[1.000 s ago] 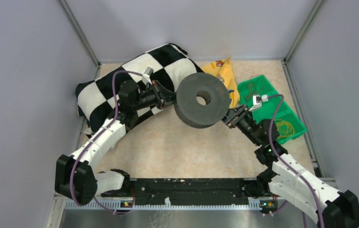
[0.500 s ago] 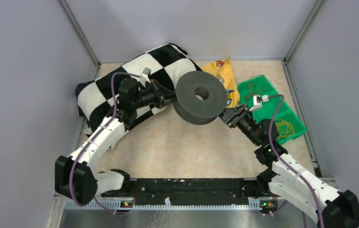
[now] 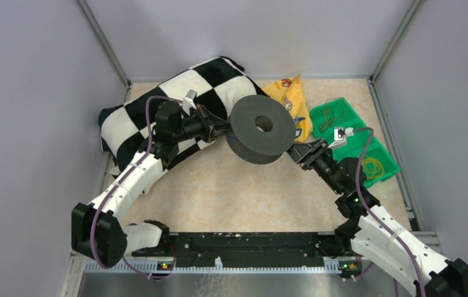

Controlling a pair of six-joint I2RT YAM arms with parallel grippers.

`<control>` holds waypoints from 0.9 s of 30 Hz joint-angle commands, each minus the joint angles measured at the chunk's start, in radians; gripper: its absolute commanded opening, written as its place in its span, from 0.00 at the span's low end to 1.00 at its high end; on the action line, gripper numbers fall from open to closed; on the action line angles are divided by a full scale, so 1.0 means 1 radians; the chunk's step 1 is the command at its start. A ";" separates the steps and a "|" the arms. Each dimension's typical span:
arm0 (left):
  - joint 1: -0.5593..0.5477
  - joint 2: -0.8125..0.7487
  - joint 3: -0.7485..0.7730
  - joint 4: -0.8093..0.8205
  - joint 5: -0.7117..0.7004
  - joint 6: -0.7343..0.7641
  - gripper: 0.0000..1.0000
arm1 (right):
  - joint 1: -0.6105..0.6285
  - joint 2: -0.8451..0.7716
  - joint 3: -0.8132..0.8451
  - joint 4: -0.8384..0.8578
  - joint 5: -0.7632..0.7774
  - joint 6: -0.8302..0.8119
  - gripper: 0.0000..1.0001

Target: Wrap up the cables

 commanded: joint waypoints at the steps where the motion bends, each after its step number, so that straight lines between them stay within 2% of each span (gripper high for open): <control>1: 0.005 -0.011 0.025 0.043 0.046 -0.031 0.00 | -0.005 -0.029 0.037 -0.057 0.055 -0.043 0.47; 5: 0.005 -0.006 0.024 0.039 0.043 -0.042 0.00 | -0.006 -0.006 0.063 -0.067 0.055 -0.062 0.55; 12: 0.006 -0.011 0.023 0.016 0.034 -0.049 0.00 | -0.005 0.043 0.076 -0.138 0.110 -0.074 0.62; 27: 0.009 -0.015 0.013 -0.006 0.023 -0.051 0.00 | -0.005 0.046 -0.002 -0.108 0.107 -0.029 0.64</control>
